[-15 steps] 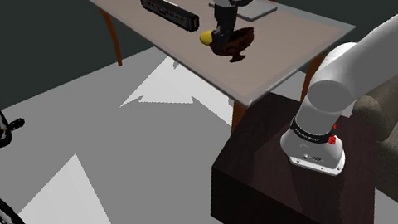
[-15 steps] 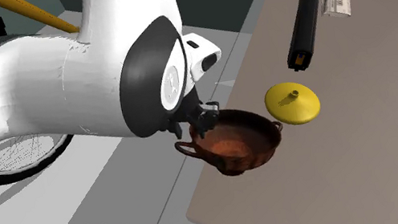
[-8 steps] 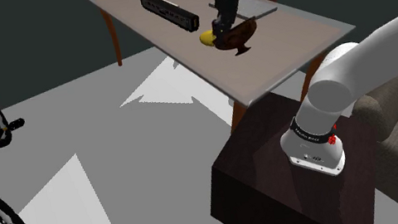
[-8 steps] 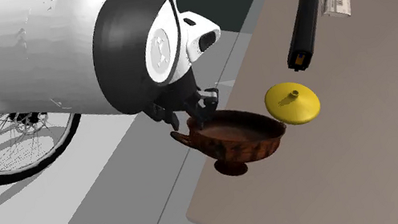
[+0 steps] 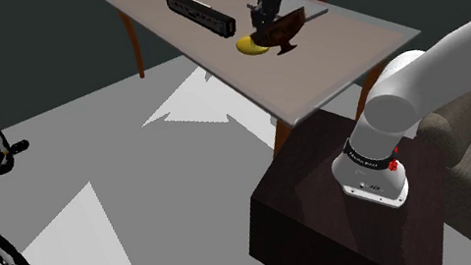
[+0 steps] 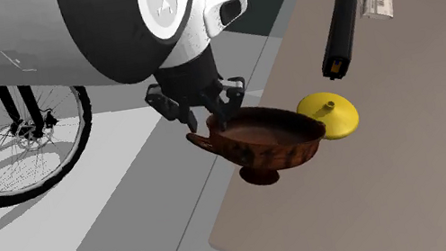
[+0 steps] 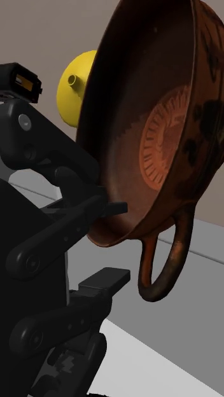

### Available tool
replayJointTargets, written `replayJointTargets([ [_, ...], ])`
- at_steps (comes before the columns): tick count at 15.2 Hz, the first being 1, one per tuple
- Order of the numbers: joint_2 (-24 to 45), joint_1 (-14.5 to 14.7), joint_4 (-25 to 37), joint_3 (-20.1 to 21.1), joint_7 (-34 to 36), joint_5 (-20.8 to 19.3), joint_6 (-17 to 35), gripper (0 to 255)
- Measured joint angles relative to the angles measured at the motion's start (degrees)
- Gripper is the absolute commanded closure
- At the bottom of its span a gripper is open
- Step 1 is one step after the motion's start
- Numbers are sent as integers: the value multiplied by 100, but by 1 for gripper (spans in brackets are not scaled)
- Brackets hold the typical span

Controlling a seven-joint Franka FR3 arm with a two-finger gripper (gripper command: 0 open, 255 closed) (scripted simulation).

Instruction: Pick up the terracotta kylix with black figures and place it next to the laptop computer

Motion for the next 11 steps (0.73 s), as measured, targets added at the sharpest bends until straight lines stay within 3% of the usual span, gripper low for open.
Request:
replayJointTargets([
  [4, 4, -23, 212, -47, -75, -16, -203, 255],
  [11, 623, -322, 733, -769, -946, -261, -31, 255],
])
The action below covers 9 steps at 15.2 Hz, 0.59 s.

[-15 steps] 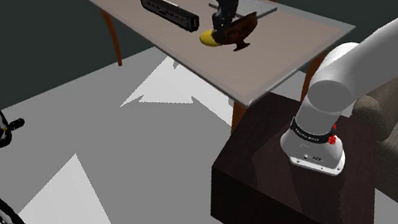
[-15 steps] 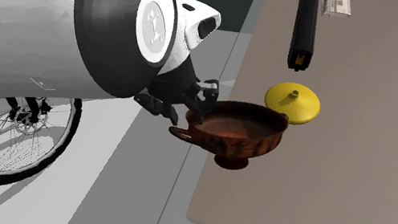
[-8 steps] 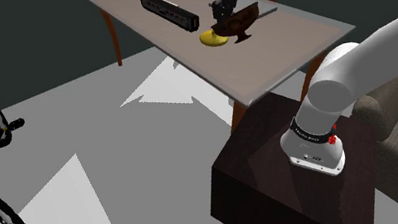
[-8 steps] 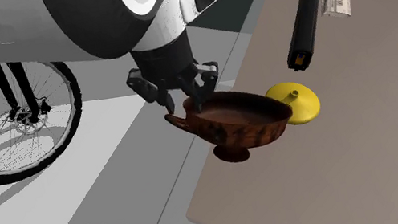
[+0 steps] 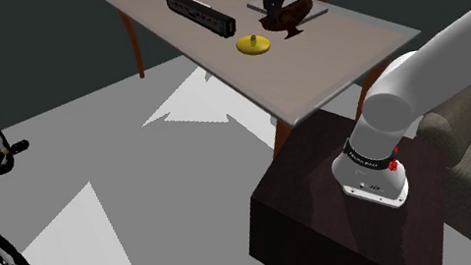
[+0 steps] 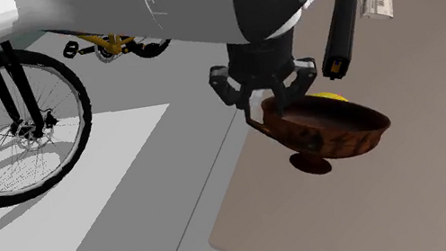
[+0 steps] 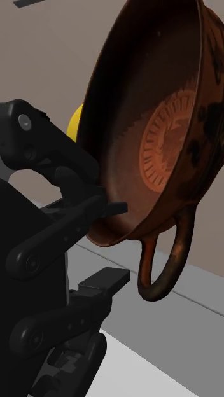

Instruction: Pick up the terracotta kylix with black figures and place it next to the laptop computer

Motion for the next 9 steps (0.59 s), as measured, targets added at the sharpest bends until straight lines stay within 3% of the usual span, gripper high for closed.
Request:
replayJointTargets([
  [9, 1112, -281, 1092, -934, -1249, 27, 126, 255],
])
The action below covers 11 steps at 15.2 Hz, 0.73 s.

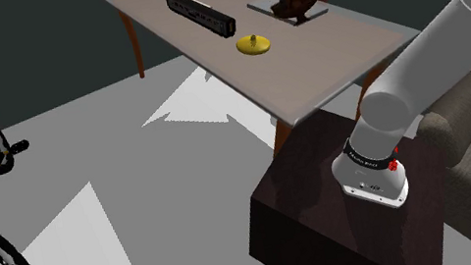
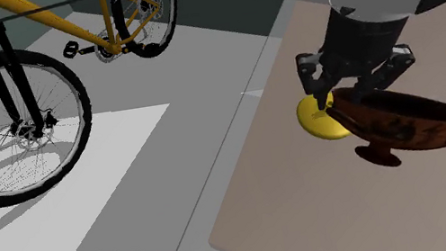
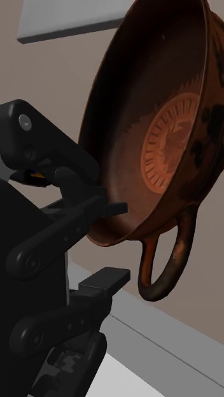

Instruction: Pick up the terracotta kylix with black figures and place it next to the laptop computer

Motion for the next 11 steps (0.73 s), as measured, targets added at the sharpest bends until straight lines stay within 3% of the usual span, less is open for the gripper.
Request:
replayJointTargets([
  [11, 1897, -447, 1931, -931, -1673, 838, -110, 255],
])
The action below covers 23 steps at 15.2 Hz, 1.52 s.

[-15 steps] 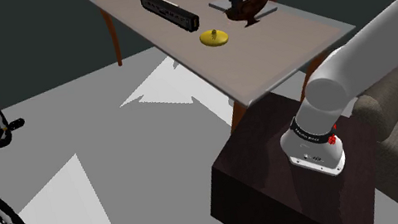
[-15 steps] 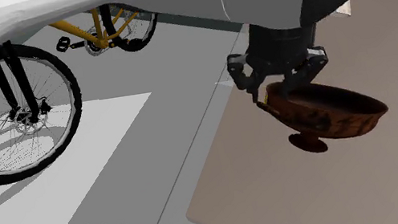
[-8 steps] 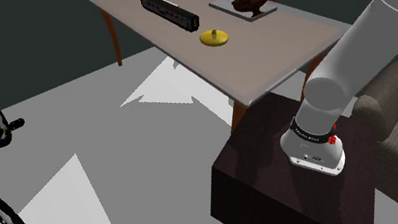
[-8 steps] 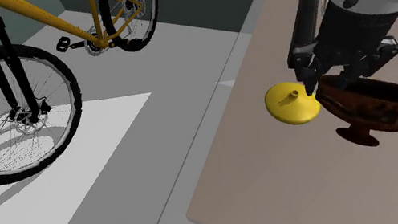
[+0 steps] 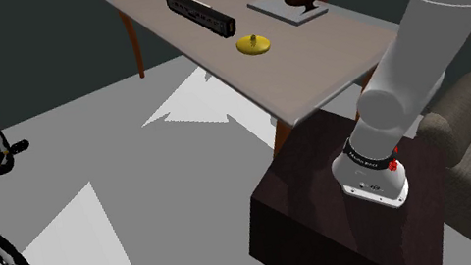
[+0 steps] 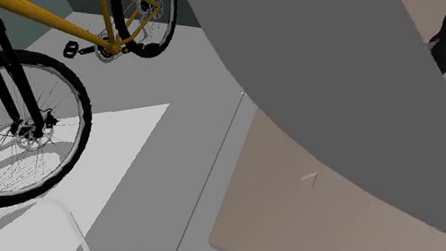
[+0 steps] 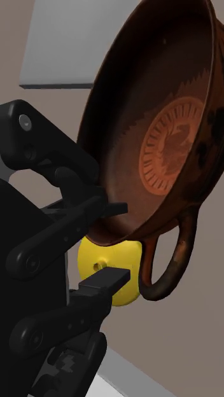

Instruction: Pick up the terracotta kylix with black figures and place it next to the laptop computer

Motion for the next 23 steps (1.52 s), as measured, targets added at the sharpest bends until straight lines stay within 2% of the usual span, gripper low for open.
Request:
replayJointTargets([
  [6, 1420, -624, 1674, -215, -875, 810, -448, 255],
  [8, 1889, -923, 2326, -228, -1112, 1058, -694, 255],
  [12, 3167, -1752, 4259, -117, -1426, 1608, -1418, 255],
  [13, 3895, -2250, 5597, 34, -1339, 1833, -1930, 255],
  [14, 4163, -2407, 6007, 79, -1382, 1891, -2151, 255],
  [16, 4315, -2491, 6099, 105, -1428, 1931, -2074, 255],
  [23, 4007, -2206, 4966, 38, -1583, 1877, -1302, 255],
])
